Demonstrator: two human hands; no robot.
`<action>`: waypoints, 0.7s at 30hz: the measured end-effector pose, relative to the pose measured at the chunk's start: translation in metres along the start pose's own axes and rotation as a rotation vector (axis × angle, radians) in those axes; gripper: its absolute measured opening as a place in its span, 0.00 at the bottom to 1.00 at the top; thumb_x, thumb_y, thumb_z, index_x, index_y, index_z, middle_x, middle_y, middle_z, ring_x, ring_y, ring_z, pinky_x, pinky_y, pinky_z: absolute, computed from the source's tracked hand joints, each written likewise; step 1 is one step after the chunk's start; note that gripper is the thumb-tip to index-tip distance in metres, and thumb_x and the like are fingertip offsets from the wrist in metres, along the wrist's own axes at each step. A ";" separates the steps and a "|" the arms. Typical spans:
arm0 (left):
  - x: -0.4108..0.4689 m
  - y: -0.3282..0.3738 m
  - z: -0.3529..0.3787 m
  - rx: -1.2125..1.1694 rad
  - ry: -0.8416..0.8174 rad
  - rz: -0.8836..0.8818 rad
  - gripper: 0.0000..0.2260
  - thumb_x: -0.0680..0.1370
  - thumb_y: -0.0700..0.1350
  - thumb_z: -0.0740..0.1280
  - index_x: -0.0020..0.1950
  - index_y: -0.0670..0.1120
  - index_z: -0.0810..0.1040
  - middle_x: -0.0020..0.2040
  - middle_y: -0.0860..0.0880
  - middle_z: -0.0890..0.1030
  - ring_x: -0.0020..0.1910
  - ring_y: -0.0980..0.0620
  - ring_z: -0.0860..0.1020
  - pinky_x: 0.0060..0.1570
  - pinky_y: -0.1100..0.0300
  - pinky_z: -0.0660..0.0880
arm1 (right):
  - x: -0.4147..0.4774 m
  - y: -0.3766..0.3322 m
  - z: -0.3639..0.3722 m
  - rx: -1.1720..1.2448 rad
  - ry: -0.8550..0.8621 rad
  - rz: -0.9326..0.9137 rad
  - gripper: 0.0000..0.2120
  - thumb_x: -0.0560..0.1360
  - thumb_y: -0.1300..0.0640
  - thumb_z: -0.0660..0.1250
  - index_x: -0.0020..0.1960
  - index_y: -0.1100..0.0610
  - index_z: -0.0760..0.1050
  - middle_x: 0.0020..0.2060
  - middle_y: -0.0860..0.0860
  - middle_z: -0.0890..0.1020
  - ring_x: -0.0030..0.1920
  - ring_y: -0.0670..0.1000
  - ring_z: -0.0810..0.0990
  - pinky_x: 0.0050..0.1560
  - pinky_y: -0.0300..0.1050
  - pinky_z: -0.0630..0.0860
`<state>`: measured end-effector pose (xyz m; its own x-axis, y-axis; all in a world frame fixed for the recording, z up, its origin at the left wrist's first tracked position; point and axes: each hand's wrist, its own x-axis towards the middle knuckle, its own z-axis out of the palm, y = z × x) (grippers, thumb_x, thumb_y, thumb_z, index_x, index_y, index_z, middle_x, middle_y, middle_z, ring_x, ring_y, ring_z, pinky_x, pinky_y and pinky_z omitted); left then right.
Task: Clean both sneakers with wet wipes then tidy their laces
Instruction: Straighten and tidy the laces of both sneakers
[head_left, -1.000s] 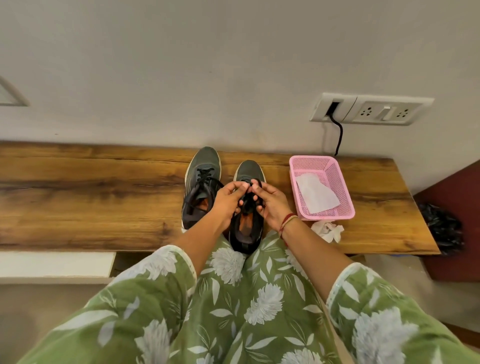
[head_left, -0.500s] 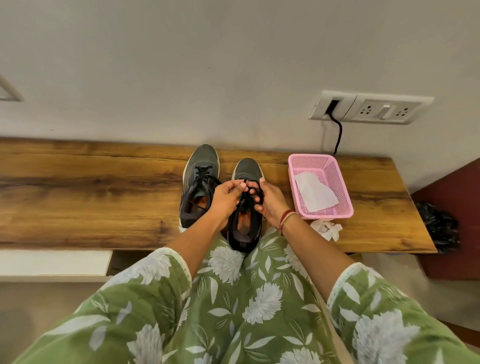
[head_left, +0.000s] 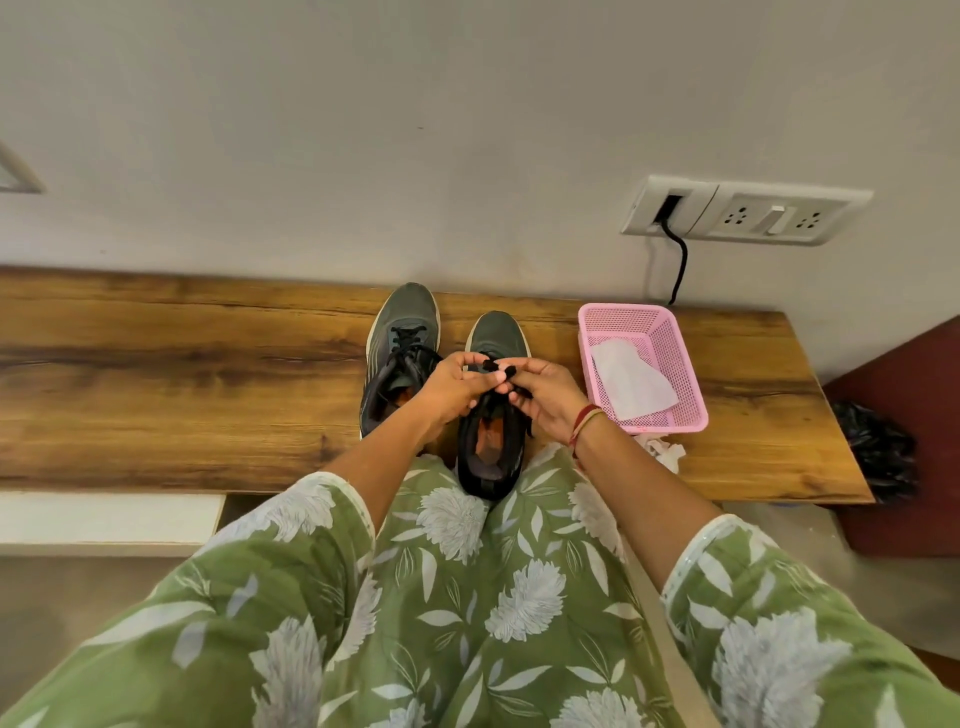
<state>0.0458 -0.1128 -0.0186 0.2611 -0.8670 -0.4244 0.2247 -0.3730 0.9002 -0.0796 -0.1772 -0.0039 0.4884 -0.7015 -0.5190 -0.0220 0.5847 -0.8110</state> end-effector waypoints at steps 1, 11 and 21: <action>0.000 0.001 0.001 0.001 0.009 0.004 0.10 0.76 0.39 0.69 0.52 0.46 0.69 0.25 0.55 0.78 0.17 0.61 0.65 0.18 0.69 0.61 | -0.001 -0.004 -0.001 -0.031 -0.028 0.001 0.08 0.77 0.69 0.61 0.46 0.61 0.77 0.30 0.50 0.81 0.29 0.42 0.78 0.31 0.30 0.74; 0.008 -0.004 0.010 0.062 0.116 0.097 0.11 0.74 0.37 0.71 0.47 0.44 0.69 0.30 0.49 0.75 0.23 0.64 0.73 0.30 0.67 0.70 | -0.005 -0.005 -0.015 -0.003 -0.145 0.042 0.07 0.77 0.68 0.62 0.50 0.62 0.78 0.34 0.52 0.79 0.36 0.44 0.77 0.36 0.32 0.75; 0.004 0.008 -0.016 0.181 -0.168 0.060 0.05 0.77 0.34 0.66 0.44 0.43 0.77 0.29 0.55 0.81 0.25 0.63 0.72 0.27 0.71 0.69 | 0.001 -0.016 -0.017 -0.357 -0.183 0.005 0.04 0.75 0.64 0.66 0.45 0.62 0.79 0.35 0.52 0.80 0.33 0.42 0.76 0.35 0.30 0.75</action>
<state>0.0635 -0.1138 -0.0146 0.1058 -0.9264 -0.3613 0.0374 -0.3594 0.9324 -0.0936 -0.1943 0.0045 0.6344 -0.5955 -0.4928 -0.3106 0.3874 -0.8680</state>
